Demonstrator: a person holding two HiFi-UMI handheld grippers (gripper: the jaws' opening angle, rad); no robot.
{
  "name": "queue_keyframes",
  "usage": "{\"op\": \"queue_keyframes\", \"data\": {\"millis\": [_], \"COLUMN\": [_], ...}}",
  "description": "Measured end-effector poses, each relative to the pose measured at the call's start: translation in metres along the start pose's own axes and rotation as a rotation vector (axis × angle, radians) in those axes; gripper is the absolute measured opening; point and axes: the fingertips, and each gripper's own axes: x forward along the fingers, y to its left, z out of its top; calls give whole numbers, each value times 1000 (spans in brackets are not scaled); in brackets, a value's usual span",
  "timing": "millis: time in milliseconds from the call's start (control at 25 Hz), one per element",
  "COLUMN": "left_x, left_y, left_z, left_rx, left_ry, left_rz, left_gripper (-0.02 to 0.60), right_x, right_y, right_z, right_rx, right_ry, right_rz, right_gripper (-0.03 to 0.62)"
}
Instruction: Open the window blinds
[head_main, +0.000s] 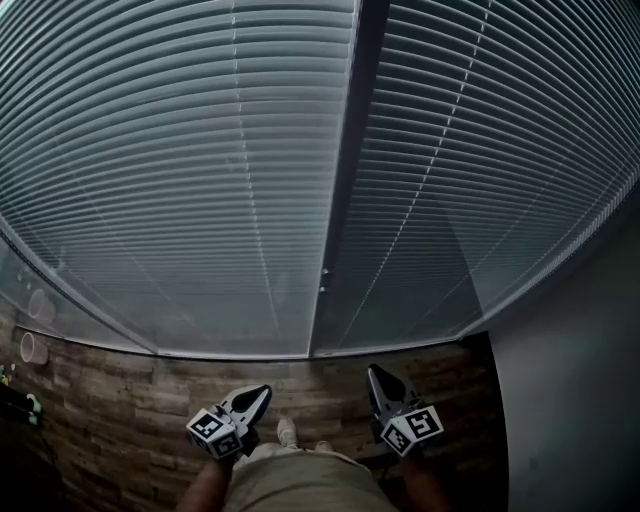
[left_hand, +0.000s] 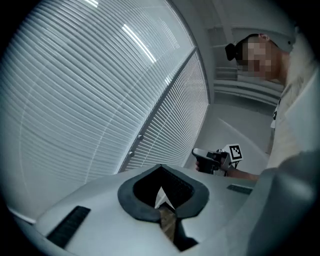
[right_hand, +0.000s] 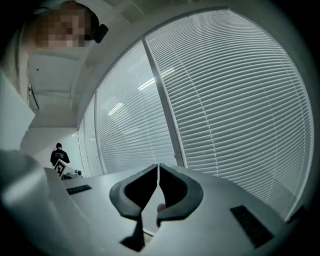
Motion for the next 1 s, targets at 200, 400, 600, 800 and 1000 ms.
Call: {"op": "queue_keyframes", "data": {"millis": [200, 400, 600, 800, 1000], "left_x": [-9, -14, -8, -1, 12], "left_y": [15, 42, 56, 61, 52], "left_z": [24, 21, 21, 17, 32], "left_rx": [-71, -74, -93, -48, -41], "left_ry": [-71, -53, -38, 33, 15], "left_rz": [-33, -52, -35, -37, -44], "left_gripper": [12, 12, 12, 12, 12], "right_x": [22, 48, 65, 62, 59], "right_y": [7, 19, 20, 11, -1], "right_z": [-7, -13, -9, -1, 11], "right_rx": [13, -2, -12, 16, 7], "right_ry": [-15, -37, -48, -64, -45], "right_rz": [-23, -17, -15, -45, -45], "right_gripper": [18, 18, 18, 18, 17]}}
